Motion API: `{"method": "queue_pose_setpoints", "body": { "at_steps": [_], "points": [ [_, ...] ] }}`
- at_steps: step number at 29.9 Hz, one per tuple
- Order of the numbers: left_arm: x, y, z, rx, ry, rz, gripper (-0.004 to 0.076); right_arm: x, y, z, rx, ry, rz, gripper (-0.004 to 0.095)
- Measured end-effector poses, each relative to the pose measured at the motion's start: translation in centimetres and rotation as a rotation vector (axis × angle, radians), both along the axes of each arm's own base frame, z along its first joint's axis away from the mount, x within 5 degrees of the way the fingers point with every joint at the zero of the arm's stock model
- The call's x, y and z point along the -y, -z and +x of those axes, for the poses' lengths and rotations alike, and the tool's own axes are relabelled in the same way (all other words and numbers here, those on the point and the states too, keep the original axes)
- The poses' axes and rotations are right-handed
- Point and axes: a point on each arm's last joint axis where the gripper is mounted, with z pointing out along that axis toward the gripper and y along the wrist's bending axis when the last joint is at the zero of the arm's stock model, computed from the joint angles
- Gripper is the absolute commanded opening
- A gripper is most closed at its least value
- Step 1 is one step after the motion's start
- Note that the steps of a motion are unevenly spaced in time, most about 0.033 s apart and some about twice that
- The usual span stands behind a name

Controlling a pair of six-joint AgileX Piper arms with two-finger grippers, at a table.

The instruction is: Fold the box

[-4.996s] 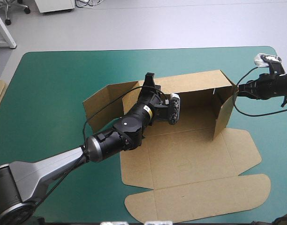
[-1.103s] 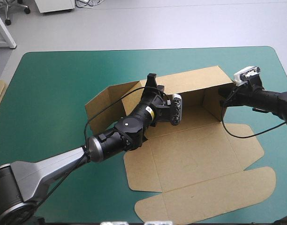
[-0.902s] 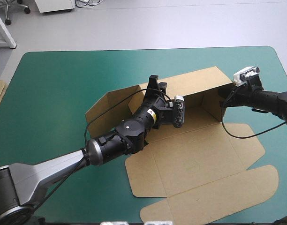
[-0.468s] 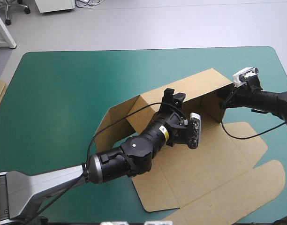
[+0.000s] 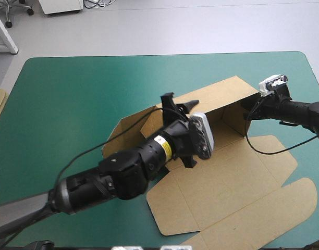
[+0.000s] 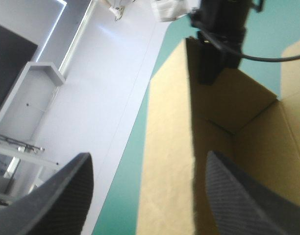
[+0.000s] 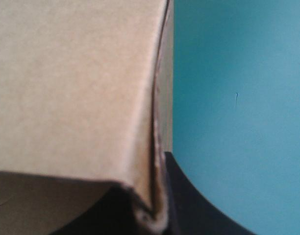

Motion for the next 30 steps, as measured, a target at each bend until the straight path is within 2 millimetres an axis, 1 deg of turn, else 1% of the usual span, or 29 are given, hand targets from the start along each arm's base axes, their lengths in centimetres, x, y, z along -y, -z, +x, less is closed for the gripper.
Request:
{"method": "queue_pose_setpoints", "body": {
  "at_steps": [3, 7, 10, 15, 18, 20, 24, 30],
  "points": [
    [-2.8, -2.2, 1.3, -0.044, -0.081, -0.097, 0.0475, 0.0, 0.0, 0.0, -0.005, 0.003, 0.002, -0.0015],
    [-7.4, -5.2, 3.3, -0.037, -0.216, -0.213, 0.0475, 0.0, 0.0, 0.0, -0.011, 0.010, 0.005, -0.0015],
    [-10.9, -6.8, 4.3, -0.036, -0.315, -0.298, 0.0463, 0.0, 0.0, 0.0, -0.018, 0.016, 0.011, -0.0015],
    [-16.7, -8.7, 4.9, -0.049, -0.470, -0.454, 0.0423, 0.1, 0.0, 0.0, -0.033, 0.030, 0.022, -0.0014],
    [-20.0, -9.7, 4.6, -0.024, -0.565, -0.524, 0.0419, 0.1, 0.0, 0.0, -0.047, 0.039, 0.023, -0.0015],
    [-22.0, -10.2, 4.3, -0.007, -0.631, -0.560, 0.0419, 0.1, -0.1, 0.0, -0.058, 0.042, 0.023, -0.0015],
    [-25.0, -10.4, 4.4, -0.016, -0.748, -0.638, 0.0419, 0.2, -0.2, 0.0, -0.072, 0.051, 0.031, -0.0015],
    [-28.3, -9.5, 5.7, -0.092, -0.881, -0.733, 0.0419, 0.2, -0.2, -0.1, -0.079, 0.057, 0.036, -0.0015]
  ]
}}
